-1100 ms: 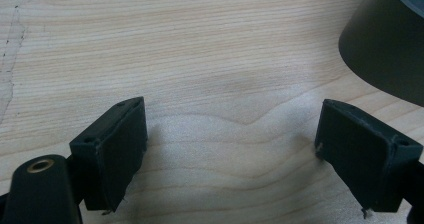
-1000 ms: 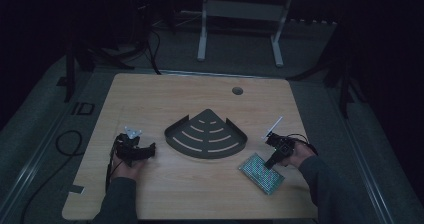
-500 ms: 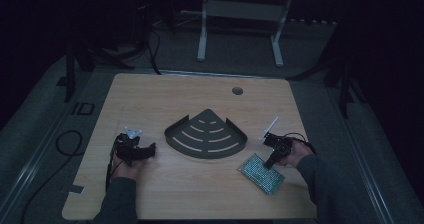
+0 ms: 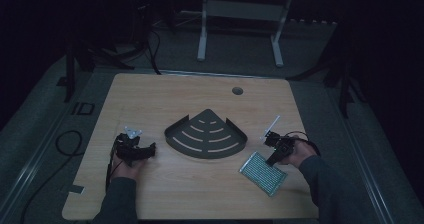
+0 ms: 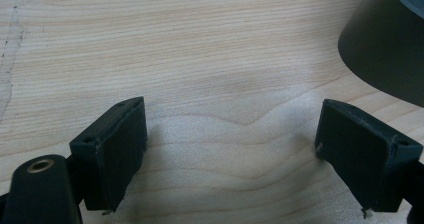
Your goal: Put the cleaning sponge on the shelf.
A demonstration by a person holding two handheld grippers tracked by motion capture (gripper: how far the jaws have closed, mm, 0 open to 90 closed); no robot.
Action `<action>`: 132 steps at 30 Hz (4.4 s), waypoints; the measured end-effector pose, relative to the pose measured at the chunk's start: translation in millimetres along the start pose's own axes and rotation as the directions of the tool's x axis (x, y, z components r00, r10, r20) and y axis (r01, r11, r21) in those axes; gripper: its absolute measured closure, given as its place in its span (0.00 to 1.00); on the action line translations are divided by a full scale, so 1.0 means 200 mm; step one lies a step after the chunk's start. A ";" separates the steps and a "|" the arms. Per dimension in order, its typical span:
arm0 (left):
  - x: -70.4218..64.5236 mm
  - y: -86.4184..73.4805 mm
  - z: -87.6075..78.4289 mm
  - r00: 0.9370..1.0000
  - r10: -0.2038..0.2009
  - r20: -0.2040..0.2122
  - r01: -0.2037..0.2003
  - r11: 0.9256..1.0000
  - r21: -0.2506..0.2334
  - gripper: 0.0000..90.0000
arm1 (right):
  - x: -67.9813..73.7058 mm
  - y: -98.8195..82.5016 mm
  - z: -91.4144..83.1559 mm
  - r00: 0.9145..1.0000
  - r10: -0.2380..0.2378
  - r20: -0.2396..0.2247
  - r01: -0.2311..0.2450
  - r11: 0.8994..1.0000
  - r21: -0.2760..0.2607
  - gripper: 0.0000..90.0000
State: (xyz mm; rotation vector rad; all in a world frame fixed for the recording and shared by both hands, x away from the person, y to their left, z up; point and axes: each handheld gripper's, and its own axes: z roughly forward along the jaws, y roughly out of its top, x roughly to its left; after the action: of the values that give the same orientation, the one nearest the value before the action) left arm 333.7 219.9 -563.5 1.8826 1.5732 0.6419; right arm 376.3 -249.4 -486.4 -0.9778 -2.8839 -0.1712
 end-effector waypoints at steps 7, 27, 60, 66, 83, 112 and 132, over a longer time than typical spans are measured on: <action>0.00 0.00 0.00 1.000 0.000 0.000 0.000 1.000 0.000 0.15 | 0.02 0.01 -0.08 1.000 -0.010 0.027 0.010 1.000 -0.030 1.00; 0.00 0.00 0.00 1.000 -0.001 0.000 0.001 1.000 0.001 0.15 | -0.03 0.02 -0.31 0.998 0.028 0.057 -0.021 0.993 -0.117 1.00; 0.00 0.00 0.00 1.000 0.001 0.000 -0.001 1.000 0.000 0.15 | -0.06 0.27 -0.36 0.997 0.035 0.063 -0.022 0.980 -0.198 1.00; 0.00 0.00 0.00 1.000 0.002 0.000 -0.002 1.000 0.001 0.15 | -0.06 0.30 -0.36 0.997 0.025 0.071 -0.011 0.982 -0.188 1.00; 0.00 0.00 0.00 1.000 0.000 0.001 0.000 1.000 0.001 0.15 | -0.06 0.43 -0.37 0.997 0.031 0.076 -0.016 0.981 -0.194 1.00; 0.00 0.01 0.01 1.000 0.001 0.005 -0.001 1.000 -0.002 0.15 | -0.06 0.61 -0.40 0.997 0.032 0.067 -0.015 0.973 -0.230 1.00; 0.00 0.01 0.01 1.000 0.004 0.005 -0.004 1.000 -0.001 0.15 | -0.05 0.70 -0.33 0.997 0.031 0.069 -0.014 0.974 -0.225 1.00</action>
State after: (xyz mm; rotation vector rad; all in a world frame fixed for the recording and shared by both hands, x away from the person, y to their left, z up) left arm 336.0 219.1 -563.5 1.8857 1.5666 0.6384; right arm 473.1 -153.9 -410.9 -1.0715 -2.9656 -0.4792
